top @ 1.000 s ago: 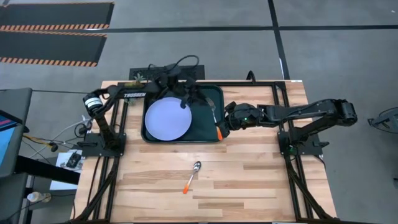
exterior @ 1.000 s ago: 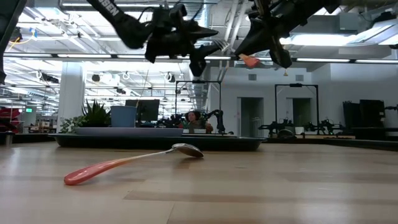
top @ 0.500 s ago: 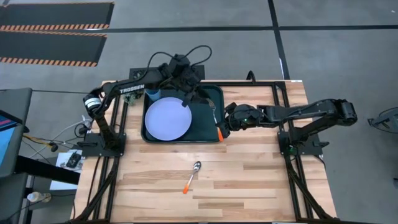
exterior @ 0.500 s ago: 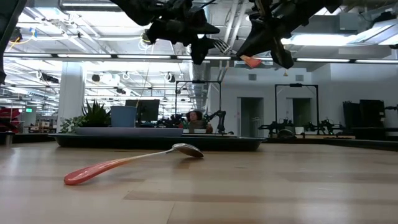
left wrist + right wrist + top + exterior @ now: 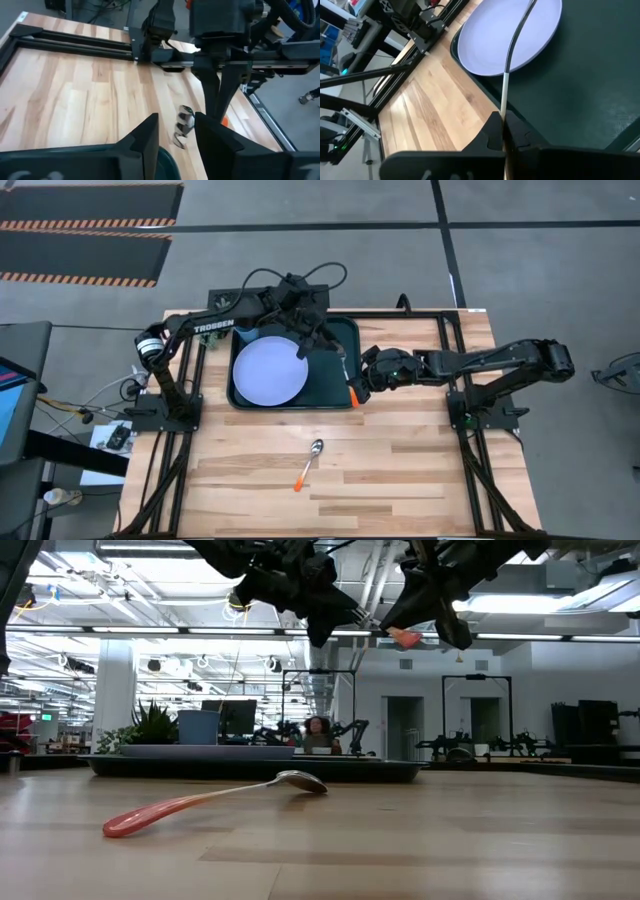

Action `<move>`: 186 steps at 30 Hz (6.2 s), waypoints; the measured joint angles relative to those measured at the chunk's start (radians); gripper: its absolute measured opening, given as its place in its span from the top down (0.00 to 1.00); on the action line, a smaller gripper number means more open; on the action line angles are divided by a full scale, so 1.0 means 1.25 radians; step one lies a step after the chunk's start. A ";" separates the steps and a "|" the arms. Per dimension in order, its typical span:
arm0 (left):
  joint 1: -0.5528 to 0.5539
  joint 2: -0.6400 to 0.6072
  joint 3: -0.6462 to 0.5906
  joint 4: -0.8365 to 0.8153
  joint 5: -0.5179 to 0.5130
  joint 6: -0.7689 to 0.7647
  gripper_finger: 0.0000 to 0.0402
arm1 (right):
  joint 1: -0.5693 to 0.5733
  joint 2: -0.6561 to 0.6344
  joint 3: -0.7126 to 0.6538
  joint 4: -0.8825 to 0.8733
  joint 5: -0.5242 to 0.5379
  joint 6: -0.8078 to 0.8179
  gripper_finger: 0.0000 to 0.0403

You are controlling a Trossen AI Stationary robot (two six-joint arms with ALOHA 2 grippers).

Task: Pick and place plate/cup/fork/spoon on tray
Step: Put the orange fork to the right of the light blue plate on the dark green tray, then place the orange spoon to the right of the orange fork on the dark green tray

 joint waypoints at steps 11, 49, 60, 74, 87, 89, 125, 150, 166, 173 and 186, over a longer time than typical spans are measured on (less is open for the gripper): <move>0.000 0.000 0.000 -0.001 0.001 -0.004 0.81 | 0.000 0.000 0.000 -0.003 -0.016 0.001 1.00; 0.075 0.227 0.280 -0.508 -0.146 0.294 1.00 | 0.037 -0.097 0.001 -0.135 -0.015 0.069 0.42; 0.061 0.385 0.440 -0.606 -0.180 0.287 1.00 | 0.073 -0.111 0.000 -0.200 -0.012 0.043 0.42; 0.098 0.434 0.436 -0.580 -0.213 0.308 1.00 | 0.073 -0.112 0.000 -0.207 -0.012 0.020 0.42; 0.099 0.482 0.441 -0.571 -0.189 0.319 0.99 | 0.073 -0.112 0.000 -0.205 -0.012 0.019 0.42; 0.100 0.482 0.441 -0.569 -0.196 0.319 0.97 | 0.073 -0.112 0.000 -0.206 -0.012 0.020 0.42; 0.037 0.329 0.567 -0.983 0.143 0.313 0.87 | 0.169 -0.104 0.000 -0.265 0.010 0.072 0.44; -0.468 -0.297 -0.433 -0.193 -0.439 -0.584 0.85 | 0.168 0.086 0.001 -0.038 -0.129 -0.645 0.45; -0.638 -0.370 -0.456 -0.237 -0.689 -0.713 0.84 | 0.215 0.488 0.299 0.026 -0.205 -0.886 0.45; -0.671 -0.370 -0.456 -0.244 -0.716 -0.732 0.84 | 0.224 0.579 0.371 0.003 -0.211 -0.937 0.45; -0.681 -0.370 -0.456 -0.240 -0.718 -0.741 0.84 | 0.223 0.693 0.402 -0.012 -0.209 -0.978 0.47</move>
